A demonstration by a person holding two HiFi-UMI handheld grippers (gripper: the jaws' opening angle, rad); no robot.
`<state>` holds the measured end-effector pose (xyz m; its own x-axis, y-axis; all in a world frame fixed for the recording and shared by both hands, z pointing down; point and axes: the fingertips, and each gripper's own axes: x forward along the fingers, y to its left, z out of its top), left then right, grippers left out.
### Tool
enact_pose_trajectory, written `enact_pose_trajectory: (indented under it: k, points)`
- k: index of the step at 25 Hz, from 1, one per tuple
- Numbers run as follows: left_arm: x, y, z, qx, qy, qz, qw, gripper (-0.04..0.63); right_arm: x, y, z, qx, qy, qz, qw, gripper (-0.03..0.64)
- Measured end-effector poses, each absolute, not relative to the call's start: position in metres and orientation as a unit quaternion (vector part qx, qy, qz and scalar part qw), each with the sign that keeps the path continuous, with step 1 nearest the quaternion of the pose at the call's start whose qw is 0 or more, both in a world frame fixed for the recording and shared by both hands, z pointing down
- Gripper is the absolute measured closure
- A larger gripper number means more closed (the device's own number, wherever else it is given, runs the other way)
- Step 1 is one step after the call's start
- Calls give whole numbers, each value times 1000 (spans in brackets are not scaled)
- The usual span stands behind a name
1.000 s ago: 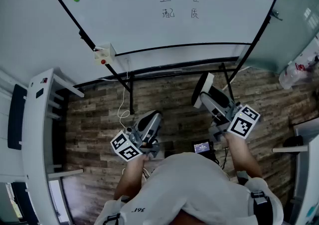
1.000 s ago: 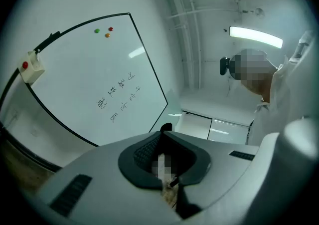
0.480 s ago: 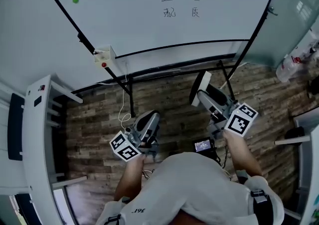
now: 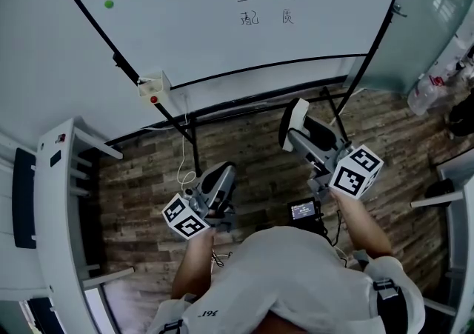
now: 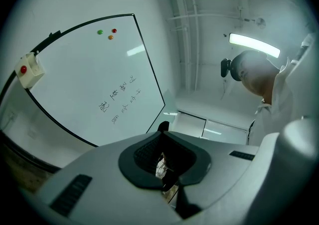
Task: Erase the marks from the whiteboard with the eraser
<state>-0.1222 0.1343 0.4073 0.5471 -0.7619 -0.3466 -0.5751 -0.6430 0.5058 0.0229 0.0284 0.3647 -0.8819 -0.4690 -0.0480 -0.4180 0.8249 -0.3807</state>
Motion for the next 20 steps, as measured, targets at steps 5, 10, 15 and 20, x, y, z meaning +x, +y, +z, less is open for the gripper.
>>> enact_pose_trajectory:
  k: [5, 10, 15, 20]
  points:
    - [-126, 121, 407, 862, -390, -277, 167, 588, 19, 7, 364, -264, 950, -157, 55, 370]
    - [-129, 93, 409, 860, -403, -268, 164, 588, 8, -23, 358, -248, 958, -136, 48, 368]
    - [-136, 49, 404, 854, -429, -254, 152, 588, -10, -70, 356, -223, 968, -108, 36, 368]
    - [-140, -13, 391, 846, -446, -256, 142, 588, -22, -129, 339, -196, 974, -103, 47, 368]
